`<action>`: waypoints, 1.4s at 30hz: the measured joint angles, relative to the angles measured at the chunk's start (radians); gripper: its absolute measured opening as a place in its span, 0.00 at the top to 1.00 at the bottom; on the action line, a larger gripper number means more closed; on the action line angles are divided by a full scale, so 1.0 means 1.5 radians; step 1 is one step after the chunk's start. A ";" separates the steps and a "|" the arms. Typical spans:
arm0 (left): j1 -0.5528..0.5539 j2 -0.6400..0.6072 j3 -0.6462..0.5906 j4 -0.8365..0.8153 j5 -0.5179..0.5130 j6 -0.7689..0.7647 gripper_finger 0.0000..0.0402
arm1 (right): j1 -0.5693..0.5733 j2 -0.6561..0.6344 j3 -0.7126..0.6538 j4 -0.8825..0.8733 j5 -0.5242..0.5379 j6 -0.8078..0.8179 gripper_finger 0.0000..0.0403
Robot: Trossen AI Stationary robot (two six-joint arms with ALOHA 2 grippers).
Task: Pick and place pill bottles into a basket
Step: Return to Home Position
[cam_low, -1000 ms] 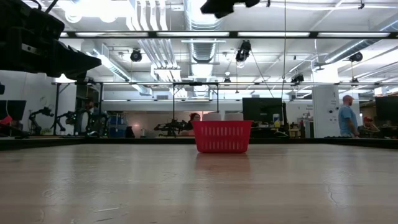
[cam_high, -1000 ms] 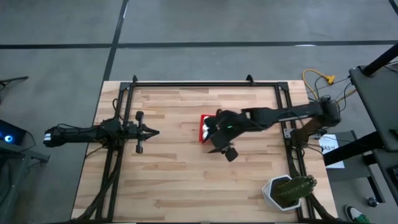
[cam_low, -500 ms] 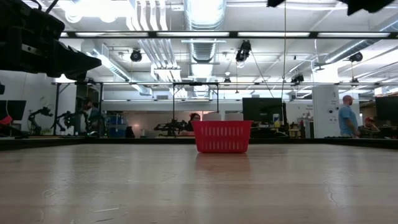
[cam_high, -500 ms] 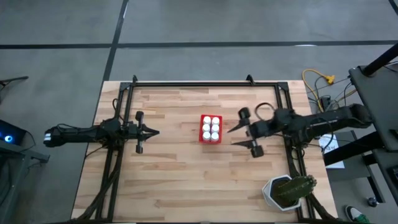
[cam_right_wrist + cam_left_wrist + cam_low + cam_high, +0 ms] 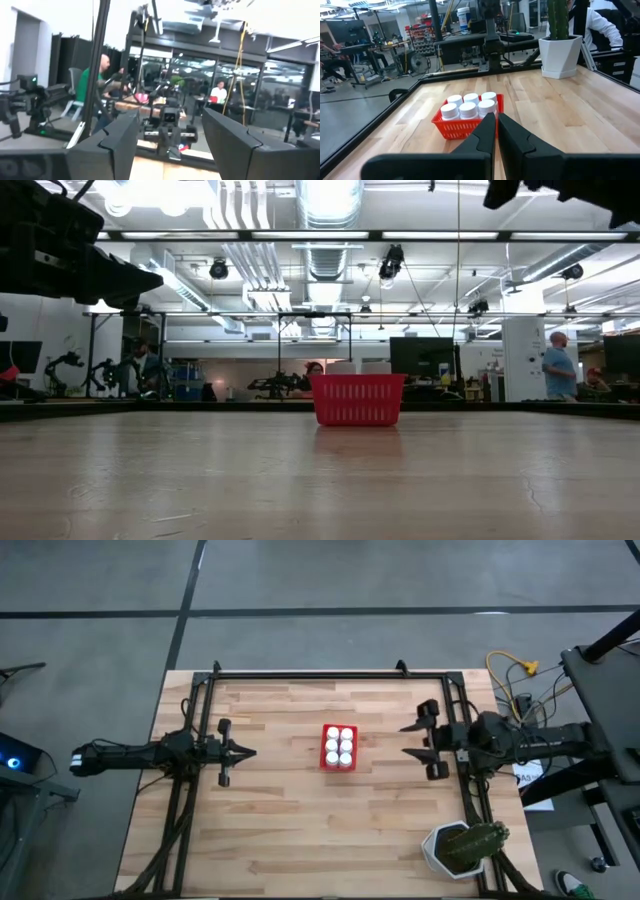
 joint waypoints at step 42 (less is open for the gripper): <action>0.000 0.007 0.000 0.000 0.001 0.000 1.00 | 0.003 -0.406 -0.225 -0.047 0.002 0.058 0.49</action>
